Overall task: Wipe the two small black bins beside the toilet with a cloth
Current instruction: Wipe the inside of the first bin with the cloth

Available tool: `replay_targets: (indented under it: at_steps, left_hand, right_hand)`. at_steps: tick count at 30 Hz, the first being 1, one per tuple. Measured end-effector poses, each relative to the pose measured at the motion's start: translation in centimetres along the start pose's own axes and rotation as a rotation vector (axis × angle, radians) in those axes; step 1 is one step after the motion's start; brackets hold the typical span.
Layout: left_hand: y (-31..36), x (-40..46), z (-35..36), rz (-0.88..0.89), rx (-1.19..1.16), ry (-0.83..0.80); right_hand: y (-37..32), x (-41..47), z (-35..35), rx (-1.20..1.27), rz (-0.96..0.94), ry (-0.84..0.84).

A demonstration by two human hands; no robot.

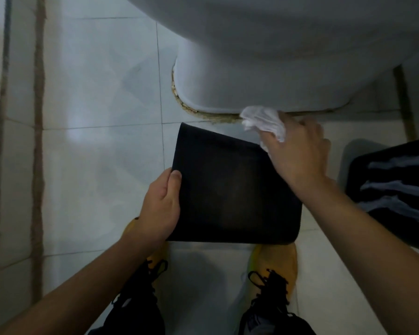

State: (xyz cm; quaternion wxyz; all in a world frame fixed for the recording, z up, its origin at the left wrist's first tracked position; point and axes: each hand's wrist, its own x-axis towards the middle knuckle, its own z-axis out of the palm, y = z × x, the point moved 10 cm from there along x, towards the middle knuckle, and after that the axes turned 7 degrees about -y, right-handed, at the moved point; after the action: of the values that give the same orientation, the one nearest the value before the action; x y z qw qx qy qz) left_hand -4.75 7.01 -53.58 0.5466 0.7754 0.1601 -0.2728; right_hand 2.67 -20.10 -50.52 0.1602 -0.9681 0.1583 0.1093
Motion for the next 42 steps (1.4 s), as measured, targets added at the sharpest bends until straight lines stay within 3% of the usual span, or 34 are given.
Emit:
replay_targets:
  at_steps: [4,7,9,12,17,22,26,30,32,35,38,42]
  left_hand:
    - [0.1,0.3,-0.1,0.039,0.014,0.011]
    - [0.1,0.4,-0.7,0.109,0.05,0.057]
    - [0.0,0.3,-0.9,0.127,0.055,0.08]
    - [-0.3,0.3,-1.1,0.122,0.094,0.09]
    - [0.0,-0.3,-0.5,0.076,0.057,0.071]
    - [0.2,-1.0,-0.3,0.09,0.009,0.087]
    - [0.1,-0.8,-0.2,0.079,0.022,0.09]
    - [-0.1,-0.6,-0.4,0.083,0.043,0.097]
    - [-0.3,-0.7,-0.6,0.07,0.058,0.115]
    - [-0.2,-1.0,-0.6,0.081,0.077,0.131]
    - [-0.2,-1.1,-0.2,0.06,0.027,0.093]
    - [1.1,0.3,-0.4,-0.056,-0.101,-0.021]
  right_hand:
    - [-4.2,-4.0,-0.7,0.108,-0.14,-0.016]
    - [-12.1,-8.3,1.3,-0.046,-0.43,-0.036]
    - [-14.0,-9.5,2.9,-0.177,-0.515,-0.018]
    - [-10.9,-7.7,3.1,-0.217,-0.41,0.011]
    - [0.3,-4.3,0.7,-0.178,-0.086,0.034]
    - [7.9,-2.1,0.2,0.164,0.154,-0.024]
    - [4.1,-4.0,-1.6,0.236,0.072,0.067]
    - [-6.8,-7.3,0.8,-0.09,-0.286,-0.078]
    - [-8.9,-7.8,2.3,-0.206,-0.386,-0.064]
    - [-5.8,-5.8,1.8,-0.207,-0.252,0.01]
    - [-0.6,-2.8,0.8,-0.116,-0.081,-0.044]
    - [3.5,-1.4,-0.1,0.261,-0.018,-0.097]
